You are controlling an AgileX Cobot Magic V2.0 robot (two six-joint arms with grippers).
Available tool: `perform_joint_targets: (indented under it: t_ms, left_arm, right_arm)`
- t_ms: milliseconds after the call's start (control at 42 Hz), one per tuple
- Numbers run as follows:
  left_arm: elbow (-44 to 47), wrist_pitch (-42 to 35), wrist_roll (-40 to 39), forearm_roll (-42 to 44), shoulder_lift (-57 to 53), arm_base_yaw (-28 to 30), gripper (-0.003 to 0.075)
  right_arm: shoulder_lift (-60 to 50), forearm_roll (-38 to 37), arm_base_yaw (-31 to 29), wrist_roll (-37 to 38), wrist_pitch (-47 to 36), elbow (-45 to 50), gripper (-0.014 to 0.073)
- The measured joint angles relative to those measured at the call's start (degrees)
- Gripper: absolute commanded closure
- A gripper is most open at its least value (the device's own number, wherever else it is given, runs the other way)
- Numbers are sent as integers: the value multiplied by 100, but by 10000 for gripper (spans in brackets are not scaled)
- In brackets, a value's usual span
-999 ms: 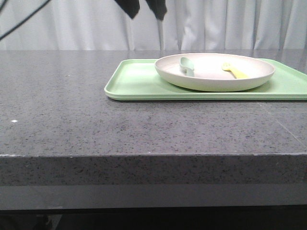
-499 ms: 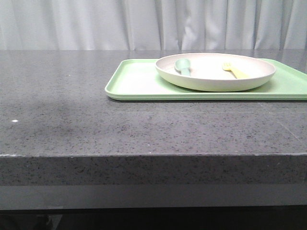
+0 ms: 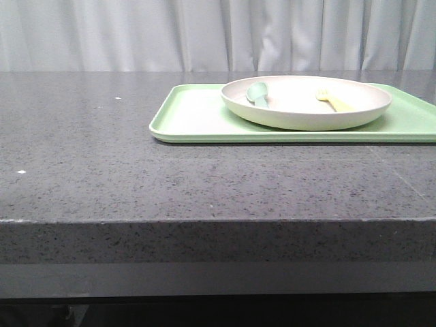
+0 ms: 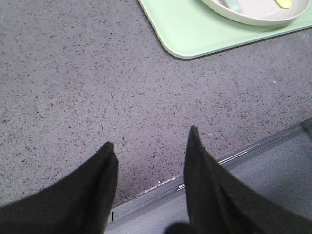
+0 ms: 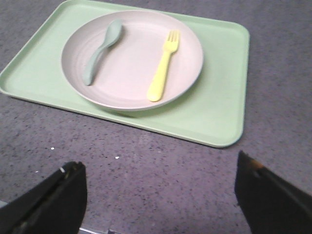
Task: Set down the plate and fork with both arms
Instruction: 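Lower the right gripper onto the yellow fork in the plate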
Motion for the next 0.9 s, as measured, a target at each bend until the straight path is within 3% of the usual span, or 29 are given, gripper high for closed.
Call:
perform_joint_targets:
  t_ms: [166, 309, 523, 904]
  left_arm:
    - [85, -4, 0, 0, -56, 0, 395]
    - [96, -78, 0, -13, -56, 0, 395]
    - [96, -248, 0, -13, -56, 0, 395]
    - [96, -356, 0, -13, -56, 0, 397]
  right_arm:
    - [1057, 5, 445, -74, 457, -809, 134]
    - [2081, 5, 606, -67, 940, -1611, 196]
    - [3596, -19, 619, 41, 1510, -2803, 204]
    - [5751, -798, 619, 1080, 2145, -4653, 204]
